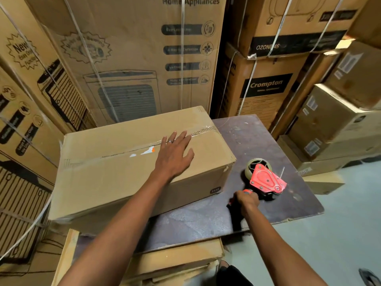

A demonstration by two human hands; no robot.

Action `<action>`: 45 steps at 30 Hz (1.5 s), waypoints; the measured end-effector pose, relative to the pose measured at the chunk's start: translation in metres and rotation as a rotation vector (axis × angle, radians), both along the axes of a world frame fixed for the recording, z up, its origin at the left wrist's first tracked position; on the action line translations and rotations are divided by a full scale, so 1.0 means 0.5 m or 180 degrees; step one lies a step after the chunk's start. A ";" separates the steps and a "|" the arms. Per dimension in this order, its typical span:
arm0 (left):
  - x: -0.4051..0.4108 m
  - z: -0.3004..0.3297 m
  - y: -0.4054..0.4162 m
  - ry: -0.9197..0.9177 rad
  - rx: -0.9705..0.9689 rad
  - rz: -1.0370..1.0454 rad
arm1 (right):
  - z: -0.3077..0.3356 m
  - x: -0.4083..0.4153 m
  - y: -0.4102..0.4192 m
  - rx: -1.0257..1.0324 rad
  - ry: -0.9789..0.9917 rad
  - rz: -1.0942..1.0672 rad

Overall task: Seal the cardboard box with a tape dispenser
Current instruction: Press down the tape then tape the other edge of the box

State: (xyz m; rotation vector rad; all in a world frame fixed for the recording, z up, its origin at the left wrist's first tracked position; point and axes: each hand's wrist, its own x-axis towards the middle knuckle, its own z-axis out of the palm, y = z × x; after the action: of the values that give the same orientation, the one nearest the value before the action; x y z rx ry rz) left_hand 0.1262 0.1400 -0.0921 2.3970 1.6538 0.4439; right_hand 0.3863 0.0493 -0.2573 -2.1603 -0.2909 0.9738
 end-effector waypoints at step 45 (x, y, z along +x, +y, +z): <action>0.148 0.096 0.320 -0.4000 -0.0446 0.1805 | 0.485 0.017 0.515 0.1240 0.5267 0.1556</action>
State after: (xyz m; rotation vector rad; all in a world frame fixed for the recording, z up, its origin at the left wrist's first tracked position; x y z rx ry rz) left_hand 0.2005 0.3001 -0.0439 0.9658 1.4959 1.4438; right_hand 0.3947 0.3067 -0.0147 -0.4391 -0.1273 2.3227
